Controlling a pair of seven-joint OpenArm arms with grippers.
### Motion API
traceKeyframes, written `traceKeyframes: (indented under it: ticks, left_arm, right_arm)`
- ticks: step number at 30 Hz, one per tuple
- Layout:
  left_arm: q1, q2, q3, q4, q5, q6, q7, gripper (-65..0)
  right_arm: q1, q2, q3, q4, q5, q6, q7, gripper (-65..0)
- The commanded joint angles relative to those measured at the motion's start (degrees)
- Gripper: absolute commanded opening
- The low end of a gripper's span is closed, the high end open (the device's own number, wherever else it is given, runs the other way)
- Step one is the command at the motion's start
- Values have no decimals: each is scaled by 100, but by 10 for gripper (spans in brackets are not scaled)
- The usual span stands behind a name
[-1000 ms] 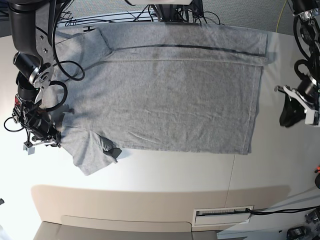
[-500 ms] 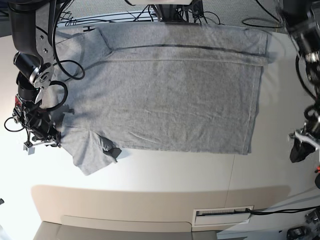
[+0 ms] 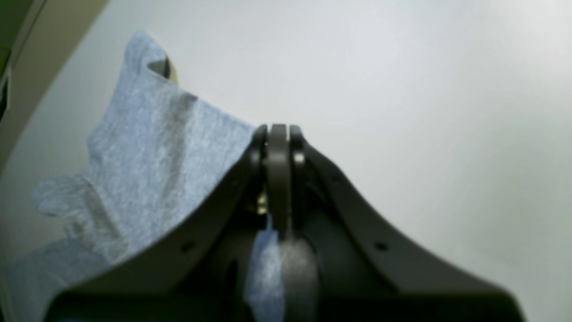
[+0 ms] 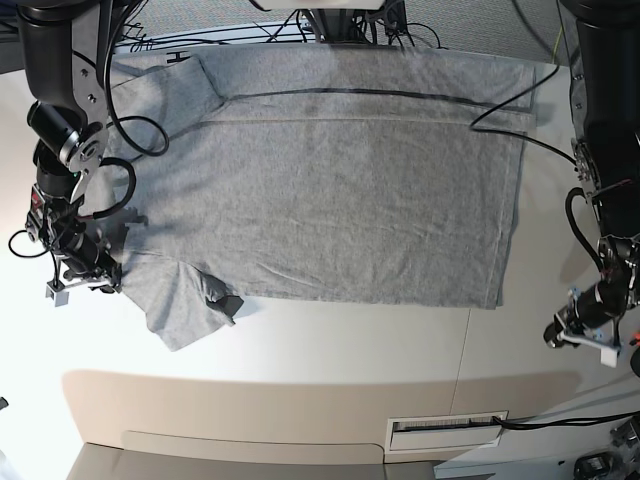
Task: Fold the T-shirt properly
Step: 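Move the left gripper to the hem corner and grasp both hem corners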
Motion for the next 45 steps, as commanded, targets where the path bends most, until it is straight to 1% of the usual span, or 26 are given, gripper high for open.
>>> traceKeyframes:
  ticks: [1,2,3,5,8,10,12,16,28,31,35,36,39,41,42,44,45]
  left_arm:
    - [-160,-105,-11,33,-79,42,-44,-539]
    - [-94,-103,-11,20,-83,94,4,-534]
    - [-26,-105,-11,20,-107,105,59,-516]
    - [105,-103,-11,20,-227,101,157,-443]
    - [284,-96,-11,20,-588,101,243,-325]
    - [393,-72,-11,20,-715,101,271,-285]
    - [511,-37,-13,20,-841,81,269,-284]
    - [704,118,-13,20,-883,59,247,-284]
    - [763,850,-11,20,-896,35,238,-285]
    - [763,944,-11,20,-896,13,188,-285]
    - [763,981,-11,20,-896,15,153,-285]
    - [763,979,-13,20,-896,15,142,-289]
    - [763,973,-13,35,-896,11,118,-347]
    - [765,966,-13,35,-896,-192,50,-368]
    - [763,960,-13,35,-898,-334,42,-369]
    - [763,944,-13,63,-901,-476,-2,-369]
    - [763,940,-13,85,-901,-599,-7,-369]
  right_arm:
    - [74,83,0,57,-79,-61,-66,-650]
    - [48,83,0,57,-79,-59,-63,-650]
    - [42,85,0,57,-79,-59,-61,-650]
    - [28,85,0,57,-79,-59,-63,-650]
    - [28,85,0,57,-79,-59,-59,-650]
    - [28,85,0,57,-76,-59,-55,-650]
    - [31,83,0,57,-76,-57,-52,-650]
    - [31,83,0,57,-76,-50,-52,-650]
    - [31,85,0,57,-79,-48,-52,-650]
    - [31,85,0,57,-76,-48,-50,-650]
    - [31,85,0,57,-76,-48,-48,-650]
    - [31,85,0,57,-76,-48,-46,-650]
    - [31,85,0,57,-76,-48,-31,-650]
    - [31,83,0,57,-76,-48,-26,-650]
    - [31,85,0,57,-76,-48,-26,-650]
    - [31,85,0,57,-76,-48,-22,-650]
    - [28,85,0,57,-79,-48,-7,-650]
